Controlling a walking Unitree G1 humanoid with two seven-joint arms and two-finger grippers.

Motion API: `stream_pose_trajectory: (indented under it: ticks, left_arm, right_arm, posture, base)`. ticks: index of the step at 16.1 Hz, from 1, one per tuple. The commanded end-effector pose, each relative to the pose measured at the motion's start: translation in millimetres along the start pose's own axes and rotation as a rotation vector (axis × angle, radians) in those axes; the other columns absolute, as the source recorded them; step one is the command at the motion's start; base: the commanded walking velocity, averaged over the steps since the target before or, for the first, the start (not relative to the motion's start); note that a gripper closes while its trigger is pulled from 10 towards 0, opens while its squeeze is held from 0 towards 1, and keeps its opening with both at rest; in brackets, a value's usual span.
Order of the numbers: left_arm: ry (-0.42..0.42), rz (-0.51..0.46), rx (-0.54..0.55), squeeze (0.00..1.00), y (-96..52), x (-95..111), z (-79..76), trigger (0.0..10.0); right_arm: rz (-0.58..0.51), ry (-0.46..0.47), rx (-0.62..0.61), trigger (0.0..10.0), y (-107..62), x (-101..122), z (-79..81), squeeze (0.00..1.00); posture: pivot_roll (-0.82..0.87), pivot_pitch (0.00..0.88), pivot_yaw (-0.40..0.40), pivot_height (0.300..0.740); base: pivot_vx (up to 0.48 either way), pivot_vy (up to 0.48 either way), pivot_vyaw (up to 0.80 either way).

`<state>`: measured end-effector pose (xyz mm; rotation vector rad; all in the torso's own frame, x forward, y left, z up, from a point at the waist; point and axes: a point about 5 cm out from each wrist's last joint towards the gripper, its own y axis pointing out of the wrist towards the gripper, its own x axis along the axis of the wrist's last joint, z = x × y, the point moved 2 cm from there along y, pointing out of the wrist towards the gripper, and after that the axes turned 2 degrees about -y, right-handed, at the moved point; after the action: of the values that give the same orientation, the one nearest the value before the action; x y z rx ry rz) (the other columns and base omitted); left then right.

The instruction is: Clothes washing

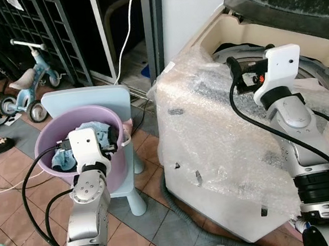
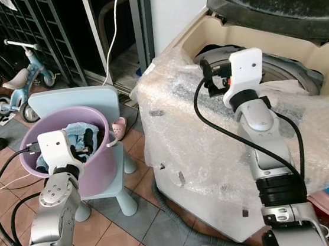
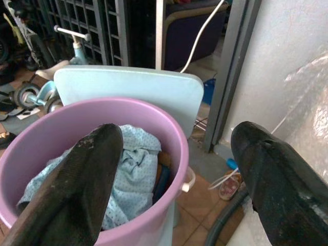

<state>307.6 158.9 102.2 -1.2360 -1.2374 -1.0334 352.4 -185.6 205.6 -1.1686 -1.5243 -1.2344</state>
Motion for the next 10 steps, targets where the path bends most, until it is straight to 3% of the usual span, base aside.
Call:
stream_pose_trajectory:
  ticks: [1,10]
  left_arm:
    - [-0.002,0.015,0.011,0.0,-0.3,-3.1,3.3,10.0]
    - [-0.002,0.024,0.011,0.0,-2.7,-6.3,1.7,10.0]
  right_arm:
    - [-0.004,0.017,-0.01,10.0,-0.4,3.3,-1.9,0.0]
    - [0.023,0.038,-0.014,10.0,-1.7,-0.2,-3.6,0.0]
  posture:
    - [-0.06,0.0,0.007,0.74]
    - [-0.06,0.0,0.007,0.74]
  base:
    - [-0.319,0.0,0.0]
    - [-0.34,0.0,0.0]
